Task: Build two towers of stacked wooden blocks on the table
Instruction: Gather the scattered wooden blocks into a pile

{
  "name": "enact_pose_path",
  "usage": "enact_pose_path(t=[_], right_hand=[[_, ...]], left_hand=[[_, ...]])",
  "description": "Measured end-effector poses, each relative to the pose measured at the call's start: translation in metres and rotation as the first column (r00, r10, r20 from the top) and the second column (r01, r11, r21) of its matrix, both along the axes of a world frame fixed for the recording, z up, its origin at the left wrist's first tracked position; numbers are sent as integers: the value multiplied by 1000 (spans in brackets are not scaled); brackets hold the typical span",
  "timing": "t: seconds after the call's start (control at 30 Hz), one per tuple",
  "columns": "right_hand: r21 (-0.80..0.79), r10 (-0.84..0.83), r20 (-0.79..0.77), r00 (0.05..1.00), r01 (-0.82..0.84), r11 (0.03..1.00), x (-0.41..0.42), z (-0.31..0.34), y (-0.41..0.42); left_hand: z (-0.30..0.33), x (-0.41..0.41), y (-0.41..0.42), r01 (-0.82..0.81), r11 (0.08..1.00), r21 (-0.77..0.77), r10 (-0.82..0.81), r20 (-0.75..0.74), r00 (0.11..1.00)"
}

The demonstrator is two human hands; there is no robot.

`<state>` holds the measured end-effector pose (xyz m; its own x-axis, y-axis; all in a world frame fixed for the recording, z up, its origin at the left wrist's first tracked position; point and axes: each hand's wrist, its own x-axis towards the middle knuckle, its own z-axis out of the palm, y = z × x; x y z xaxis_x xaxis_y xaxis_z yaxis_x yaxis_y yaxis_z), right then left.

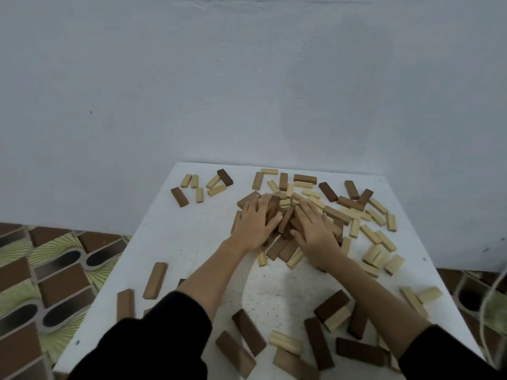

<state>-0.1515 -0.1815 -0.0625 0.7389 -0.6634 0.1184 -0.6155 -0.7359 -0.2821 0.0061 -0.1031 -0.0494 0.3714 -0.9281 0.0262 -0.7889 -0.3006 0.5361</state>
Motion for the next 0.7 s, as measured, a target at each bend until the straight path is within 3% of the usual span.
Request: enact_pose_path(t=[0.1, 0.2, 0.33, 0.53, 0.6, 0.7], right_hand=[[-23, 42, 156, 987, -39, 999, 0, 6, 7], [-106, 168, 318, 933, -141, 984, 4, 5, 24], [-128, 352, 348, 869, -328, 936, 25, -1, 68], [233, 615, 186, 766, -643, 730, 55, -5, 127], [261, 707, 80, 703, -699, 666, 66, 0, 136], [203, 790, -165, 591, -763, 613, 81, 6, 150]], left_hand=[[3, 16, 18, -11, 997, -70, 8, -43, 999], [2, 39, 52, -88, 995, -46, 86, -44, 995], [-6, 69, 119, -150, 987, 58, 149, 30, 988], [-4, 84, 203, -321, 947, 29, 321, 23, 947], [-4, 81, 221, -341, 940, 18, 341, 0, 940], [-15, 80, 241, -198, 977, 76, 197, 29, 980]])
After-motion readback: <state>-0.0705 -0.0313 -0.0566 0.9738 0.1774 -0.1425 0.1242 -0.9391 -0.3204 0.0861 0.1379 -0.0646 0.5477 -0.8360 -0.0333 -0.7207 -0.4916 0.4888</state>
